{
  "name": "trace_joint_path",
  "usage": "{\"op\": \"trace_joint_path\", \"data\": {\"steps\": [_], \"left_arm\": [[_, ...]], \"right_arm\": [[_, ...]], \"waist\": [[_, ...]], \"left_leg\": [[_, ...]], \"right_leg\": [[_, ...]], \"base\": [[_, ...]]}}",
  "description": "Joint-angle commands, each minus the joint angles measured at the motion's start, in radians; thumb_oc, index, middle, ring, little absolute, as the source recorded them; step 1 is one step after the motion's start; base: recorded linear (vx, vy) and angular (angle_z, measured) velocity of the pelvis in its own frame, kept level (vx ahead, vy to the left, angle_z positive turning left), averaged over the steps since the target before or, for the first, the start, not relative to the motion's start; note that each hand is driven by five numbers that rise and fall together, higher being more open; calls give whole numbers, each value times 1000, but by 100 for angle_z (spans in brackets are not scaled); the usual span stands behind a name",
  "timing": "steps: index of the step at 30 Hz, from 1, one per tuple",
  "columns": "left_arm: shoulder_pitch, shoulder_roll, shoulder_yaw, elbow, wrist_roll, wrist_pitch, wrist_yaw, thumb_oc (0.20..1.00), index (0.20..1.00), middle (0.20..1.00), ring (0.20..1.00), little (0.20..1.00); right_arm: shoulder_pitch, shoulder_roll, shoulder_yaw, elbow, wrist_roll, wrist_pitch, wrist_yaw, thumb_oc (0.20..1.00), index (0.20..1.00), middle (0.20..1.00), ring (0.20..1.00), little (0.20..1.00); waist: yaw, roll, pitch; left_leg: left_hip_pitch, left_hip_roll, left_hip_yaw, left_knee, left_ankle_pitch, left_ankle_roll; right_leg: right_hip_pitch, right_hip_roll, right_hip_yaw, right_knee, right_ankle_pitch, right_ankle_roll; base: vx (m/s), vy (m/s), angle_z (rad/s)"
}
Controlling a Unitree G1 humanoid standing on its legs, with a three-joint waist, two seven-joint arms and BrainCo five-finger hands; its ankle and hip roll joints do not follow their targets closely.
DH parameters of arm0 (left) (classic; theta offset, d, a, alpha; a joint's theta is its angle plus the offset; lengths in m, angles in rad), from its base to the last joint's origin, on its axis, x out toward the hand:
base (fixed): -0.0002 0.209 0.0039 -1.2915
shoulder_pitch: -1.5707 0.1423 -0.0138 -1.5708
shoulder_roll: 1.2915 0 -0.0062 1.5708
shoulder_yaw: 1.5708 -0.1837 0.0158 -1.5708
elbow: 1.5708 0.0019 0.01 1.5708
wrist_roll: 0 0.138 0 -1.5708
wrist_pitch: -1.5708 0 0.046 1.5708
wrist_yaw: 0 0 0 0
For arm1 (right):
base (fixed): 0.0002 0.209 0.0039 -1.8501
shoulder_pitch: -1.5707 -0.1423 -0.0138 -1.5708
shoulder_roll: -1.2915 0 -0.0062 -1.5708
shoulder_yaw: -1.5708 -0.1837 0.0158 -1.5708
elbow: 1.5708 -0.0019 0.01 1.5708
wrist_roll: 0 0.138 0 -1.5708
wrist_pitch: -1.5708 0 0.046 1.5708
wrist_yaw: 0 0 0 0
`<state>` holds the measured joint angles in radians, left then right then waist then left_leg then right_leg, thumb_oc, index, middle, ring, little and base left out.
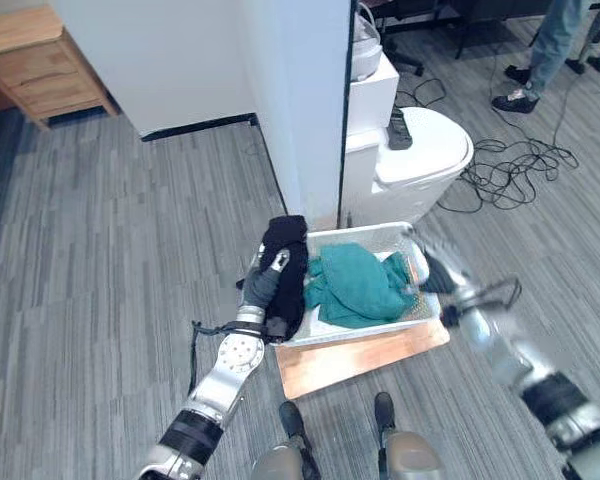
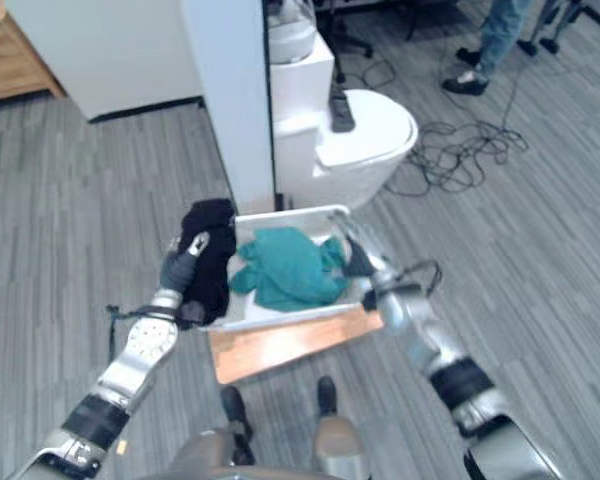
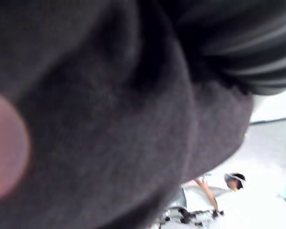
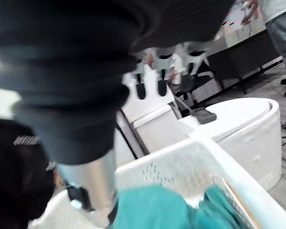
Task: Tidy up the quilt and then pick up the clothes from the bed and put them into the laundry hamper.
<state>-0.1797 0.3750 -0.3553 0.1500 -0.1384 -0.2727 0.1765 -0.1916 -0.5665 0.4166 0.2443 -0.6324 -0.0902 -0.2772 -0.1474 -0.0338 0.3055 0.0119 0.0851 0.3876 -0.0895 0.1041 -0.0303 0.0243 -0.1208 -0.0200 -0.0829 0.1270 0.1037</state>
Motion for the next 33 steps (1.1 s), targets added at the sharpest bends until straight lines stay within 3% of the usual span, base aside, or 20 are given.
{"op": "trace_joint_path", "data": {"steps": [1, 2, 4, 5, 12, 13, 14, 15, 16, 19, 22, 27, 33], "left_arm": [[-180, 95, 45, -140, -98, -37, -71, 200, 200, 200, 200, 200], [-59, 178, 96, -180, -129, -56, -132, 200, 200, 200, 200, 200], [-51, 186, 101, -159, -124, -65, -127, 200, 200, 200, 200, 200], [-55, 179, 86, -117, -80, -60, -100, 200, 200, 200, 200, 200], [-138, 106, 77, 100, 142, 45, 36, 200, 200, 200, 200, 200], [-158, 94, 75, 150, 157, 58, 51, 269, 269, 269, 269, 269], [-176, 83, 73, 200, 172, 67, 62, 777, 777, 777, 777, 777], [-176, 83, 73, 200, 172, 67, 62, 777, 777, 777, 777, 777], [-191, 76, 70, 237, 180, 81, 72, 1000, 1000, 1000, 1000, 1000], [-274, 64, 67, 416, 205, 108, 132, 1000, 1000, 1000, 1000, 1000], [-291, 65, 79, 450, 186, 99, 156, 1000, 1000, 1000, 1000, 1000], [-256, 77, 108, 425, 145, 68, 168, 1000, 1000, 1000, 1000, 1000], [-100, 95, 192, 345, 36, 14, 182, 1000, 1000, 1000, 1000, 1000]], "right_arm": [[1, -87, -70, -49, -21, -49, 4, 1000, 1000, 1000, 1000, 1000], [119, -108, -120, -47, -25, -63, 15, 1000, 1000, 1000, 1000, 1000], [143, -97, -114, -52, -18, -75, 28, 1000, 1000, 1000, 1000, 1000], [157, -93, -100, -32, -8, -81, 41, 1000, 1000, 1000, 1000, 1000], [172, -51, -89, 56, 10, -65, 18, 1000, 1000, 1000, 1000, 1000], [172, -44, -78, 74, 18, -63, 16, 1000, 1000, 1000, 1000, 1000], [172, -38, -70, 90, 22, -62, 12, 1000, 1000, 1000, 1000, 1000], [172, -38, -70, 90, 22, -62, 12, 1000, 1000, 1000, 1000, 1000], [171, -29, -61, 108, 31, -59, 11, 1000, 1000, 1000, 1000, 1000], [153, 7, 0, 203, 49, -46, -8, 1000, 1000, 1000, 1000, 1000], [143, 23, 24, 229, 48, -44, -23, 1000, 1000, 1000, 1000, 1000], [151, 40, 45, 244, 56, -56, -27, 1000, 1000, 1000, 1000, 1000], [167, 77, 60, 321, 100, -56, -22, 1000, 1000, 1000, 1000, 1000]], "waist": [[-33, 56, -40], [-49, 57, -40], [-66, 51, -40], [-94, 46, -38], [-130, 24, -18], [-134, 19, -15], [-137, 17, -15], [-137, 17, -15], [-139, 14, -11], [-138, 13, 4], [-132, 16, 8], [-116, 22, 6], [-72, 38, -15]], "left_leg": [[83, 89, 14, 2, -60, -96], [89, 86, 21, 2, -63, -98], [93, 84, 34, 2, -66, -98], [98, 85, 60, 2, -69, -98], [64, 92, 97, 2, -58, -103], [55, 94, 98, 2, -54, -104], [46, 96, 97, 2, -53, -105], [45, 96, 97, 2, -53, -105], [37, 97, 97, 2, -50, -105], [-9, 95, 94, 2, -39, -109], [-22, 94, 93, 2, -35, -112], [-10, 102, 91, 2, -34, -116], [38, 109, 64, 2, -40, -118]], "right_leg": [[-4, -36, 11, -4, -112, 52], [-5, -38, 16, -4, -110, 59], [-10, -38, 27, -4, -107, 63], [-27, -35, 51, -4, -97, 69], [-109, -23, 91, -3, -67, 76], [-120, -22, 92, -1, -64, 76], [-132, -22, 92, 1, -62, 75], [-132, -22, 92, 1, -62, 75], [-142, -22, 94, 2, -58, 74], [-183, -24, 92, 4, -45, 75], [-191, -25, 87, 1, -43, 78], [-177, -23, 78, -1, -51, 73], [-102, -20, 47, -1, -77, 56]], "base": [[7, 32, -36], [-21, -3, -34], [-10, 26, -27], [-3, 39, -25], [-27, -5, -46], [-2, -26, -24], [-2, -26, -20], [-3, -21, -16], [-21, -33, -8], [-23, -33, 0], [-8, -21, 6], [3, -4, 1], [45, -12, 11]]}}
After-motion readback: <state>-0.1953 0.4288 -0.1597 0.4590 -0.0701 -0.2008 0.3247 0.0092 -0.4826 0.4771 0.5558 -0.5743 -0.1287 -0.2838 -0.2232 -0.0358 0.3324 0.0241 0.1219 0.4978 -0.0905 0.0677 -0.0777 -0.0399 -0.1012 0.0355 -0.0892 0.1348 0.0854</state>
